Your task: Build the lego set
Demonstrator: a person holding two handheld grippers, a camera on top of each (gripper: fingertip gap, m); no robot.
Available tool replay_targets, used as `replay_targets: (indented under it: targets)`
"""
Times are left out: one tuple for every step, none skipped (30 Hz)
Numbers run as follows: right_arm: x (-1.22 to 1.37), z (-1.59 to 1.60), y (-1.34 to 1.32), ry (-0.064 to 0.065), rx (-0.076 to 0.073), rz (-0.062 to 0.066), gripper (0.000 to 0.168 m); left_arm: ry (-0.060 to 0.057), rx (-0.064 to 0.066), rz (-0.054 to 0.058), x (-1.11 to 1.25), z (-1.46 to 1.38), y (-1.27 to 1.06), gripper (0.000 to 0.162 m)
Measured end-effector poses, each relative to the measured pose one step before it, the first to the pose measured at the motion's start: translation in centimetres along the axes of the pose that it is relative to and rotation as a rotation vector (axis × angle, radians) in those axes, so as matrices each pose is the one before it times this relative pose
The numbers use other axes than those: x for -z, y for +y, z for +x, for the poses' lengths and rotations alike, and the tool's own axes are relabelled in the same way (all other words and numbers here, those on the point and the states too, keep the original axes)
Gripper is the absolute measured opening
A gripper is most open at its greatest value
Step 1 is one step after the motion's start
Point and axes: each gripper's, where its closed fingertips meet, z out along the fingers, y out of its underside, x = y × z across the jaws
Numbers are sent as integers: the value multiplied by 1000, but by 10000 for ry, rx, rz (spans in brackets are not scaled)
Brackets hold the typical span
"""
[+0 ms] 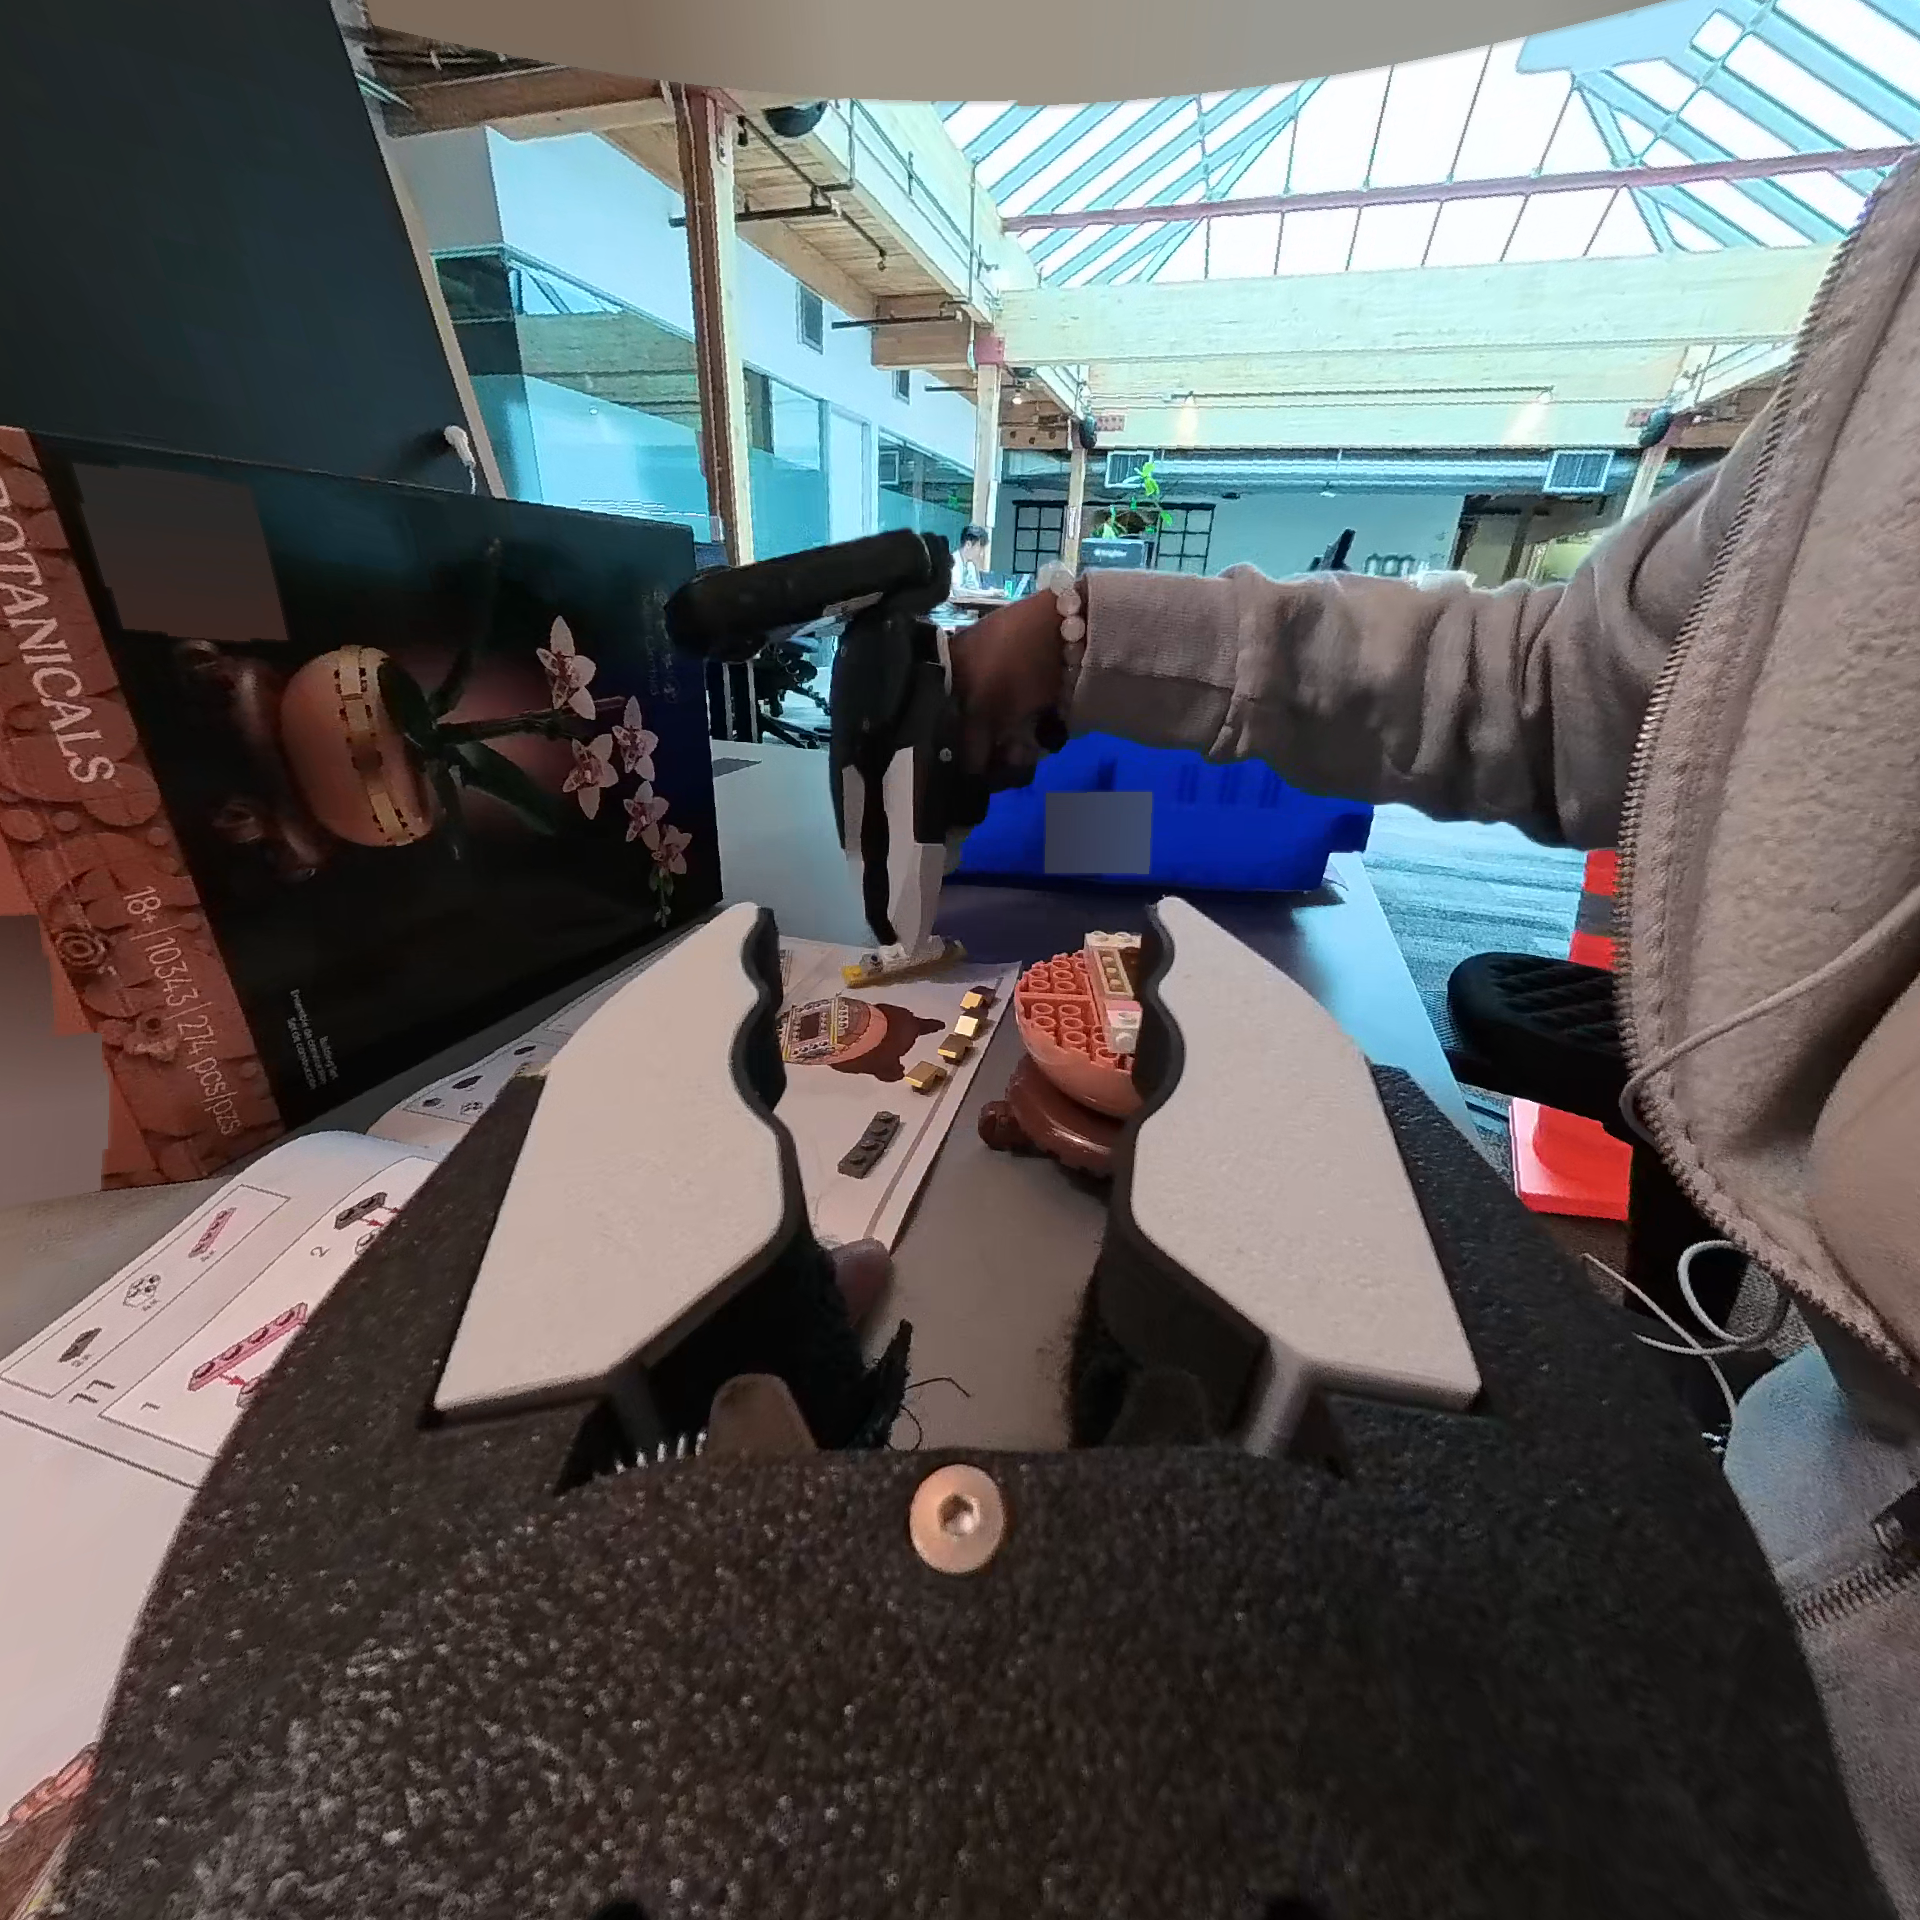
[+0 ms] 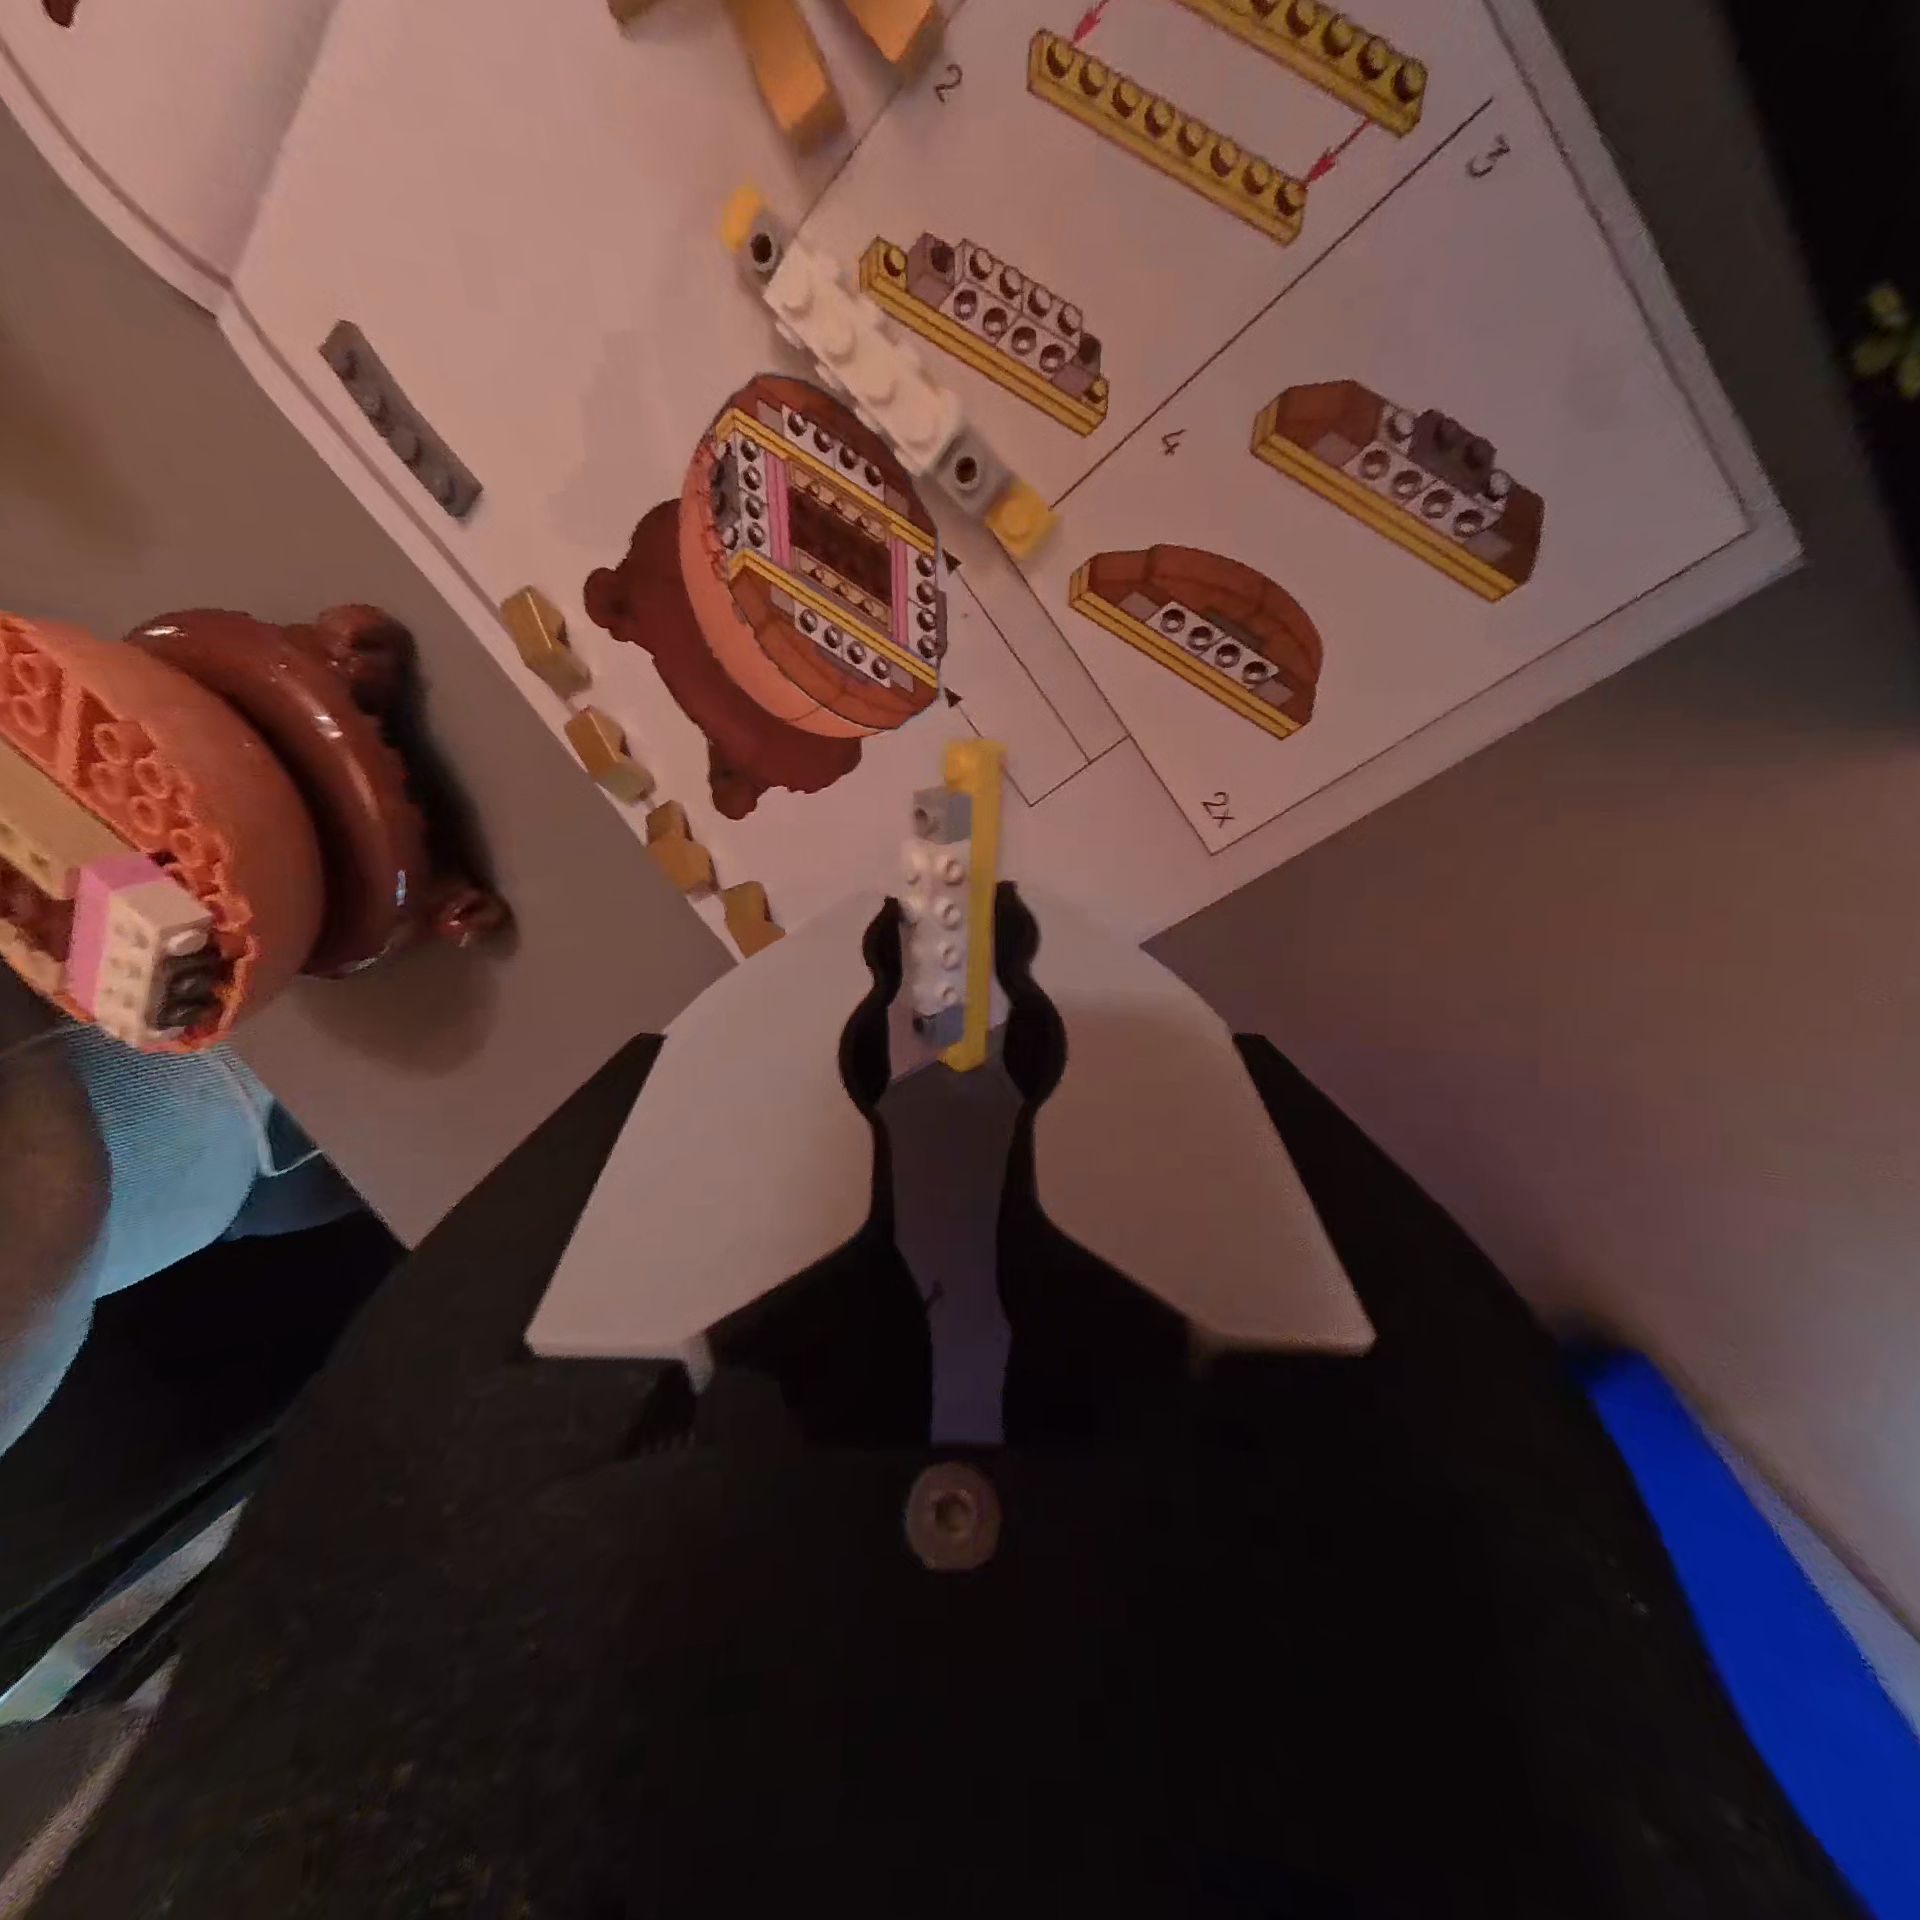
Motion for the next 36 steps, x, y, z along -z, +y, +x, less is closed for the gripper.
replay_targets:
  targets:
    - [153, 327, 36, 323, 113, 20, 25, 12, 3, 8, 14, 16, -14, 65]
    - [233, 319, 111, 370, 158, -7, 29, 0, 5, 5, 5, -7, -9, 65]
    - [308, 337, 78, 414, 202, 56, 31, -5, 5, 0, 0, -2, 0, 65]
    - [360, 346, -33, 490, 244, 142, 32, 2, 6, -8, -5, -2, 12, 65]
    - [406, 361, -124, 606, 225, 206, 32, -8, 15, -18, -9, -17, 26, 64]
    - [350, -56, -162, 451, 246, 232, 32, -18, 23, -17, -22, -43, 25, 63]
    - [238, -660, -217, 161, 347, 243, 32, -19, 25, 0, -14, -45, 0, 63]
    - [88, -705, -182, 165, 412, 204, 32, -5, 28, 25, 9, -29, -29, 62]
    - [-61, -221, 60, 403, 343, 7, 32, -1, 44, 46, 13, -36, -51, 60]
    - [-128, 208, 323, 493, 216, -227, 31, 4, 55, 50, 18, -42, -59, 59]
    - [-157, 340, 352, 382, 65, -249, 31, 22, 49, 42, 35, -13, -50, 56]
    - [-248, -13, 203, -26, -23, -134, 30, 4, 46, 38, 27, -28, -54, 54]
    - [-295, -395, 12, -381, -75, 24, 29, -34, 34, 20, 2, -72, -22, 55]
    - [-336, -274, -16, -334, -102, 45, 27, -22, -18, -13, -22, -18, 3, 58]
    - [-336, -169, 205, -247, 24, -121, 20, 1, -85, -47, -41, 50, 41, 63]
    - [-210, 48, 247, -48, 181, -167, 12, 16, -135, -71, -51, 88, 59, 66]
    - [50, 56, -40, -2, 283, -36, 11, 41, -152, -71, -66, 150, 61, 67]
    - [278, -30, -152, -50, 382, -48, 11, 36, -137, -64, -71, 142, 58, 67]
    - [488, 152, -409, 34, 353, -1, 11, 24, -105, -68, -61, 98, 77, 66]
    - [685, 458, -720, 163, 364, 96, 11, 34, -62, -53, -44, 79, 82, 65]
    - [775, 610, -1063, 213, 519, 244, 11, 36, -14, -8, -19, 60, 35, 63]
    - [731, 713, -1300, 237, 648, 339, 11, 18, 26, 36, 14, 8, -32, 61]
    - [497, 685, -1286, 150, 700, 277, 11, 6, 52, 62, 30, -32, -82, 60]
    - [180, 535, -1019, -10, 776, 82, 11, 14, 60, 61, 49, -47, -74, 60]
    - [-98, 558, -658, -3, 852, -110, 11, 25, 60, 54, 54, -34, -67, 59]
    - [-263, 611, -371, 45, 775, -225, 11, 13, 52, 53, 47, -43, -64, 59]
    - [-292, 390, -297, -82, 548, -200, 11, -6, 39, 44, 46, -67, -42, 58]
    - [-213, 13, -504, -296, 225, -39, 11, -14, 32, 34, 23, -70, -34, 57]
    - [-92, -269, -955, -376, -49, 220, 11, -15, 23, 32, 28, -49, -22, 57]
    - [-88, -595, -1443, -435, -115, 478, 11, -12, 12, 33, 28, -33, -32, 57]
    - [-239, -842, -1708, -442, -26, 605, 11, -4, 11, 21, 23, -11, -35, 56]
    - [-544, -544, -1691, -229, -199, 576, 11, 3, 35, -15, 6, -10, 9, 55]
    - [-820, -177, -1241, -105, -733, 264, 11, 18, 89, -60, 12, 20, 49, 54]
    - [-857, -227, -622, -214, -1085, -121, 11, -4, 148, -106, 16, -21, 80, 51]
    - [-741, -280, -296, -219, -1185, -169, 11, -26, 167, -139, 42, -53, 77, 48]
    - [-548, -341, -173, -218, -1090, -82, 11, -34, 144, -143, 69, -77, 35, 45]
